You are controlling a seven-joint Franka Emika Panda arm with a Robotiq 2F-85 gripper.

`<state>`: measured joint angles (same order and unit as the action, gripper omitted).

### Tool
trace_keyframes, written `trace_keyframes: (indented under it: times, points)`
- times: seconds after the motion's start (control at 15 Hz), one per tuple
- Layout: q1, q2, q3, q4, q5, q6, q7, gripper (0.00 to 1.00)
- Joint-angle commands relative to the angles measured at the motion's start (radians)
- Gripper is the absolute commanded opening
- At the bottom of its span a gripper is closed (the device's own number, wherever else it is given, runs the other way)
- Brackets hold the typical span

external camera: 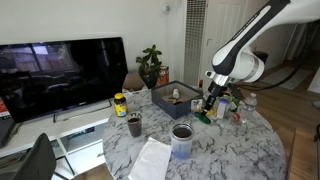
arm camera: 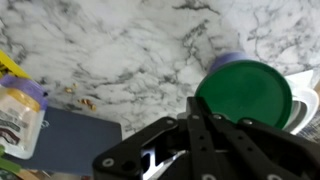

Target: Pick up the red ketchup packet from the box and put it on the green lid, pick up the green lid and pour the red ketchup packet into the silver cup

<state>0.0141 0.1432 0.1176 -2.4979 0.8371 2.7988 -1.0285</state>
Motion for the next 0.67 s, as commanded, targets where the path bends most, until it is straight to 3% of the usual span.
trace_keyframes:
  times: [0.0, 0.2, 0.33, 0.4, 0.6]
  points:
    - [0.047, 0.065, -0.112, 0.002, -0.272, -0.048, 0.267, 0.00]
    - [0.101, 0.126, -0.203, 0.054, -0.485, -0.152, 0.483, 0.00]
    - [0.115, 0.158, -0.211, 0.097, -0.570, -0.213, 0.597, 0.00]
    - [0.053, 0.170, -0.144, 0.116, -0.621, -0.222, 0.668, 0.00]
    - [0.055, 0.204, -0.115, 0.158, -0.647, -0.188, 0.797, 0.00]
